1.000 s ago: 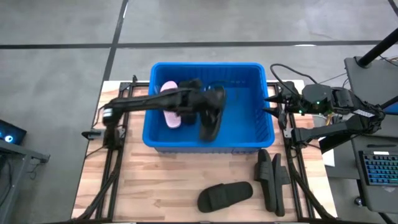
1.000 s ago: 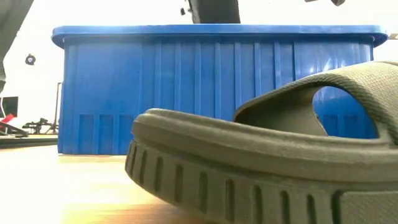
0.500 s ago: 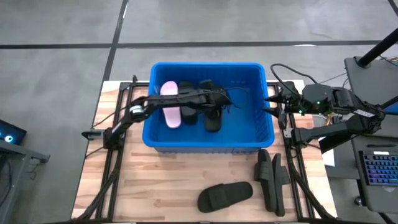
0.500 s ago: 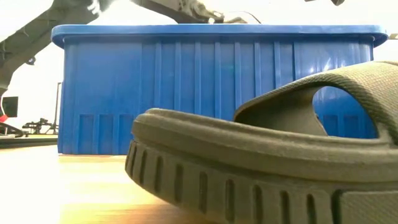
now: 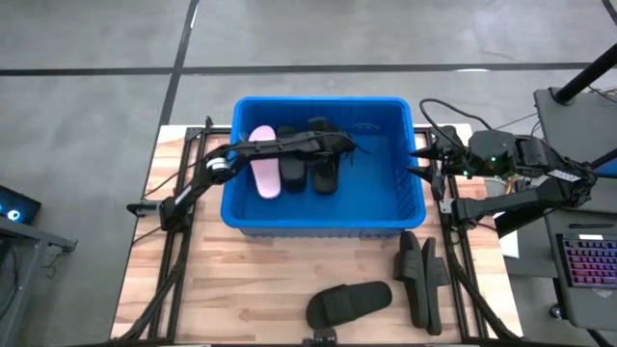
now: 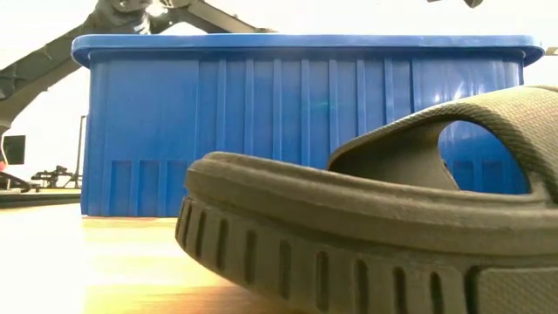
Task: Pick and place slides into bin
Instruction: Put the black slide into the bin
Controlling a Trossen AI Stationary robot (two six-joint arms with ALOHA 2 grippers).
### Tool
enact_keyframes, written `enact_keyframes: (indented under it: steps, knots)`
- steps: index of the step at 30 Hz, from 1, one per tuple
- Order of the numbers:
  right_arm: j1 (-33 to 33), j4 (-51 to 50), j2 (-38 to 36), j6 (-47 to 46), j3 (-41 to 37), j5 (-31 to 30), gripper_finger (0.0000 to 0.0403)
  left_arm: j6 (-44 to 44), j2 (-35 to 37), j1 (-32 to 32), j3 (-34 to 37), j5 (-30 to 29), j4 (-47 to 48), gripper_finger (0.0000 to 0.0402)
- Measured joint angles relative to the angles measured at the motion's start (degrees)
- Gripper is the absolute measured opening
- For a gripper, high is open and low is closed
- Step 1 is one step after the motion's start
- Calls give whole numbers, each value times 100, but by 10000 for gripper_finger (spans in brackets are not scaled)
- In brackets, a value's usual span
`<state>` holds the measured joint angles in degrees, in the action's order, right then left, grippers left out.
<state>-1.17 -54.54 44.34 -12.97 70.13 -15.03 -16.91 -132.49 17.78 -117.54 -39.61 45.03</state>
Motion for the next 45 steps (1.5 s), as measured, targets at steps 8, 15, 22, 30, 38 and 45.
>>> enact_keyframes:
  steps: [8,15,22,30,38,45]
  knots:
    - [0,0,0,14,0,0,203,-162,-297,103,3,-74,145,1]
    - [1,-2,0,4,0,0,203,-334,-362,121,16,-93,190,45]
    - [2,-2,0,-9,0,0,203,-450,-361,177,16,483,236,189]
    - [0,-6,0,-7,-2,0,203,-446,-144,223,2,1527,805,336]
    - [0,-7,0,-2,-2,0,203,-646,87,250,-183,2200,1004,363]
    - [0,-9,0,-4,-2,0,203,-587,108,382,-212,1402,787,363]
